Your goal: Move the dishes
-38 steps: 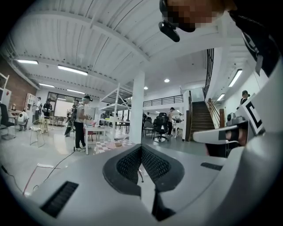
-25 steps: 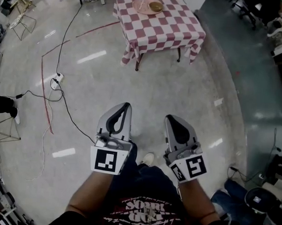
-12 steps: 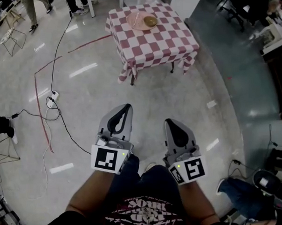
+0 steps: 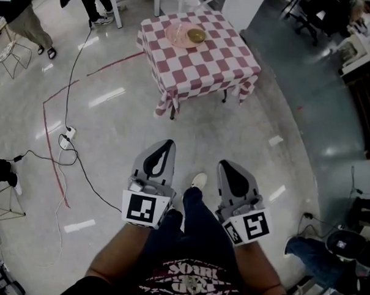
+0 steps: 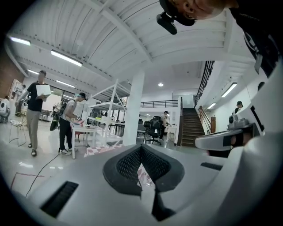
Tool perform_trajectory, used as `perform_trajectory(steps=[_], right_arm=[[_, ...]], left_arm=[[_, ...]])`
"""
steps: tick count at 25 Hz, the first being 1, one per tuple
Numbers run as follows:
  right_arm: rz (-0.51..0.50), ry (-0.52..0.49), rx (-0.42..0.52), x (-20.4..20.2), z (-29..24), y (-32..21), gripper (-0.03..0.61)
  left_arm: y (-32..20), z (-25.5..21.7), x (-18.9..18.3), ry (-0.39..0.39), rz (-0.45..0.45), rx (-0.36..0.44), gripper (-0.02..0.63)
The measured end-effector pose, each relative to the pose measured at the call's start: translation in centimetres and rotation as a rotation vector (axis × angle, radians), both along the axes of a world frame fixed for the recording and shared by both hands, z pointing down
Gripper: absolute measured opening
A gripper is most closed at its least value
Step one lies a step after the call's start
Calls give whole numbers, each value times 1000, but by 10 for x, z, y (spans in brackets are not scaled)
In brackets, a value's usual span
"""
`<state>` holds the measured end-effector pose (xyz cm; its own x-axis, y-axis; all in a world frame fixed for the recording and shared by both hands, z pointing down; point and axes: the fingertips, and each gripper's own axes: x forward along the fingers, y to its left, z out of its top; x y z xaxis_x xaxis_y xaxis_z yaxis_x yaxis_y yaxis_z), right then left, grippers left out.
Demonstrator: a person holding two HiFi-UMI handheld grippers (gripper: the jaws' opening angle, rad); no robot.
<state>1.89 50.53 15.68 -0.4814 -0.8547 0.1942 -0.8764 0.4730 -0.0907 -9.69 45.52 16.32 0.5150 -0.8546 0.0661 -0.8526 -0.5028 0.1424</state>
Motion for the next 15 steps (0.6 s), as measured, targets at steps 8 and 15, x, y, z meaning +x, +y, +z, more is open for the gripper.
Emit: perform_trajectory(steps=[8,15], right_arm=[[-21,-35,0,4,7,-42,35],[-29,19,-18,22,19,-87,37]], left_arm=[[-33,8,-5,-28,-38,-25,31],[-70,15,12,-34,-58,-41,31]])
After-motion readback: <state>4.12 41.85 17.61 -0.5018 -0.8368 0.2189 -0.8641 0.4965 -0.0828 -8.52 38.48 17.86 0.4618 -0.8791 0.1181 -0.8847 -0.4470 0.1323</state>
